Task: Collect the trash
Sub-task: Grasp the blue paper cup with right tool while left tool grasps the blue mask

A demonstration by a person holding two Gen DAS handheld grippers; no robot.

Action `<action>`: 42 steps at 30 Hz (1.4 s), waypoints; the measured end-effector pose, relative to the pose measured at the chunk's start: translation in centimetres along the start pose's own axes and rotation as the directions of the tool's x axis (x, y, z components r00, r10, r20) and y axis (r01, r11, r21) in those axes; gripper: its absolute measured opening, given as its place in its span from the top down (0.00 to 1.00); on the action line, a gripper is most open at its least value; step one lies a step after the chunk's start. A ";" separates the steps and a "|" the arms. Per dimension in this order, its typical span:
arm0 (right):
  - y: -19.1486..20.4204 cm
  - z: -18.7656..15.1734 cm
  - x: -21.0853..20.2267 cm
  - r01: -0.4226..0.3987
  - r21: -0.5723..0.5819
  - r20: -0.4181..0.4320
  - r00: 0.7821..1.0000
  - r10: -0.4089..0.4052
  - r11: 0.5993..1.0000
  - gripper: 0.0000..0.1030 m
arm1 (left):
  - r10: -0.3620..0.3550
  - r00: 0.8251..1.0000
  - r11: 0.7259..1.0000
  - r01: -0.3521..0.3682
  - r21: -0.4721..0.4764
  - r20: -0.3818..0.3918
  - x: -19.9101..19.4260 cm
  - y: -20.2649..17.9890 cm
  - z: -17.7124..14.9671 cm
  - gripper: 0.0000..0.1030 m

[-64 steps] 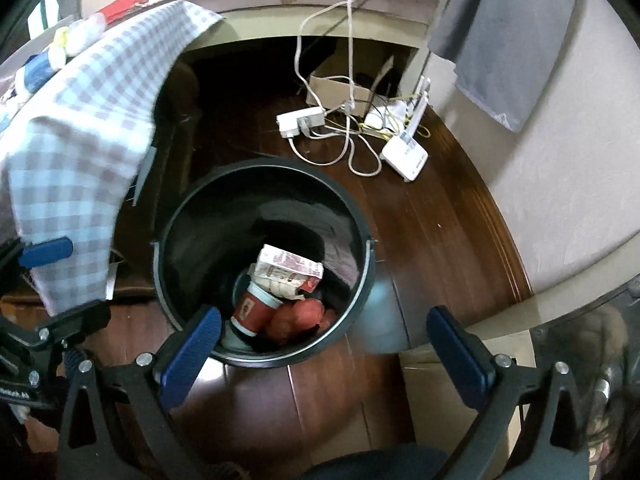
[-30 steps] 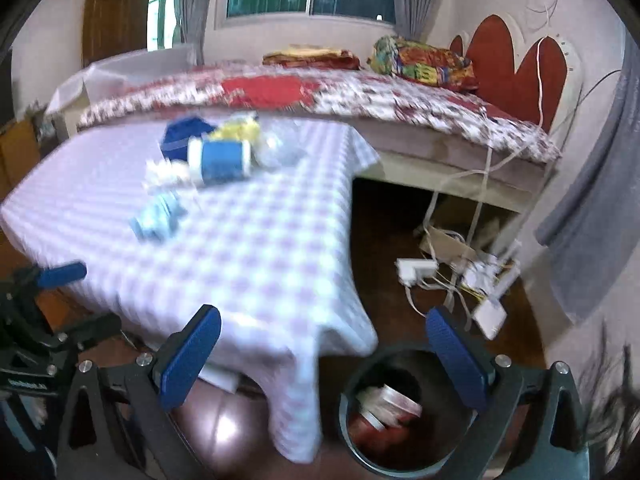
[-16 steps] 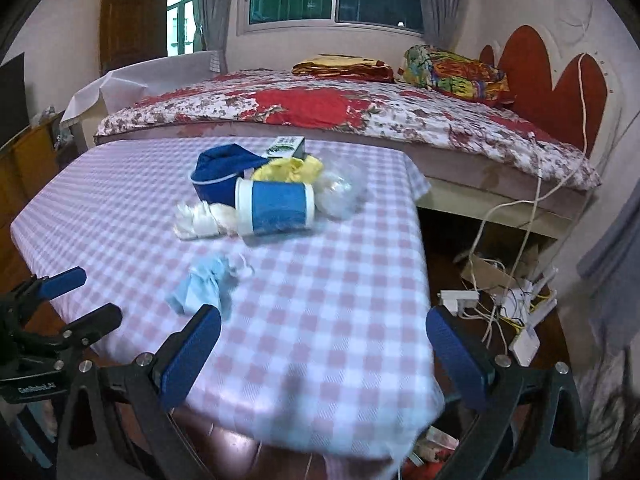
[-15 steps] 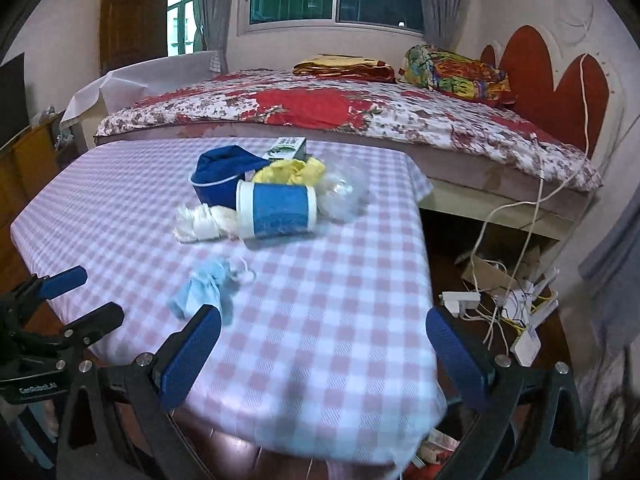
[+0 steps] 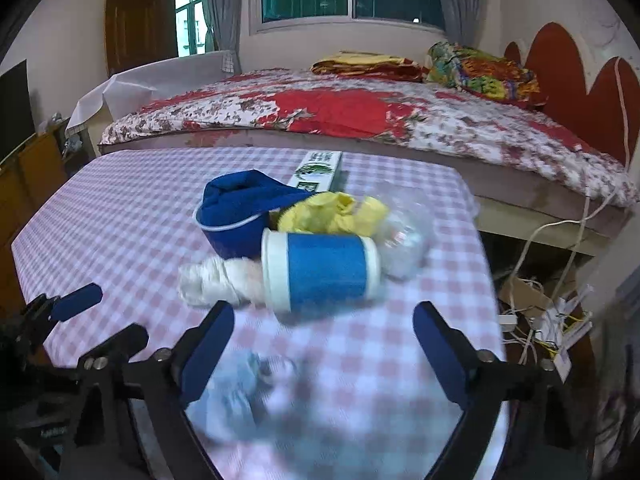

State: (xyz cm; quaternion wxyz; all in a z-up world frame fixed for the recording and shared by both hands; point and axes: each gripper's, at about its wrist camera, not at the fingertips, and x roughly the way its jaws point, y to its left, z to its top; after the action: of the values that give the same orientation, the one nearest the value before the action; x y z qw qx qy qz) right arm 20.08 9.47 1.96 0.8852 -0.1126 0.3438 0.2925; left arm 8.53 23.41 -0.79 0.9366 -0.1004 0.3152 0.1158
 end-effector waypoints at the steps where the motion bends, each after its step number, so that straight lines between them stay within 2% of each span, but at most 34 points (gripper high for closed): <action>1: 0.3 0.3 0.8 -0.004 0.000 -0.008 1.000 0.004 1.000 0.16 | 0.001 1.000 1.000 -0.001 -0.002 0.000 0.2 0.3 0.1 0.18; 5: 1.4 1.1 4.0 -0.016 -0.002 -0.049 0.999 0.016 1.000 0.22 | 0.000 1.000 1.000 0.000 -0.007 -0.008 1.0 1.0 0.4 0.18; 8: 1.4 1.0 5.5 -0.015 0.004 -0.077 0.997 0.015 1.000 0.36 | -0.006 1.000 1.000 0.006 -0.006 -0.021 1.5 1.1 0.3 0.18; 9: 1.2 0.8 5.6 -0.013 0.011 -0.082 0.997 0.014 1.000 0.43 | -0.011 1.000 1.000 0.011 -0.004 -0.024 1.6 1.1 0.3 0.18; 18: -2.3 -2.1 2.5 0.008 0.084 -0.068 0.998 -0.002 0.996 0.69 | -0.089 0.995 0.996 0.091 0.027 -0.049 1.4 -2.4 -0.7 0.22; 22: -4.3 -3.1 1.3 0.035 0.107 -0.064 0.998 -0.028 0.994 0.70 | -0.121 0.991 0.991 0.124 0.046 -0.063 1.2 -4.4 -1.2 0.22; 27: -5.6 -2.6 1.7 0.009 0.103 -0.053 0.999 -0.004 0.995 0.70 | -0.143 0.986 0.987 0.148 0.059 -0.087 1.4 -6.2 -2.0 0.26; 28: -5.7 -2.6 2.0 -0.002 0.098 -0.054 0.998 0.007 0.995 0.73 | -0.147 0.985 0.987 0.152 0.058 -0.094 1.6 -6.4 -2.1 0.28; 29: -5.8 -2.6 2.5 -0.013 0.089 -0.068 0.998 0.019 0.996 0.90 | -0.147 0.984 0.986 0.153 0.059 -0.101 1.7 -6.7 -2.3 0.29; 30: -5.8 -2.7 2.8 -0.016 0.083 -0.077 0.997 0.022 0.996 0.96 | -0.148 0.983 0.986 0.155 0.061 -0.107 1.9 -7.0 -2.5 0.32; 32: -6.1 -3.2 2.4 -0.028 0.092 -0.067 0.997 0.034 0.995 0.97 | -0.146 0.981 0.986 0.155 0.064 -0.129 2.7 -7.2 -2.6 0.40; 34: -6.4 -3.7 1.6 -0.023 0.098 -0.059 0.998 0.028 0.995 0.97 | -0.150 0.979 0.986 0.159 0.052 -0.138 3.2 -7.0 -2.7 0.57; 40: -7.0 -4.7 -0.7 -0.010 0.110 -0.037 0.999 0.014 0.994 0.97 | -0.156 0.980 0.984 0.165 0.062 -0.122 3.0 -7.0 -2.9 0.78; 42: -7.1 -4.9 -1.5 -0.002 0.109 -0.027 1.000 0.005 0.994 0.97 | -0.150 0.983 0.985 0.158 0.072 -0.109 2.7 -7.2 -3.0 0.81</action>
State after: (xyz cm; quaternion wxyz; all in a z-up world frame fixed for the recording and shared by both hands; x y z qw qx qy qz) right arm 20.78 1.12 -0.70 0.8847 -0.0673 0.3717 0.2732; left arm 10.94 16.17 -3.90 0.9284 -0.0928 0.3589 0.0250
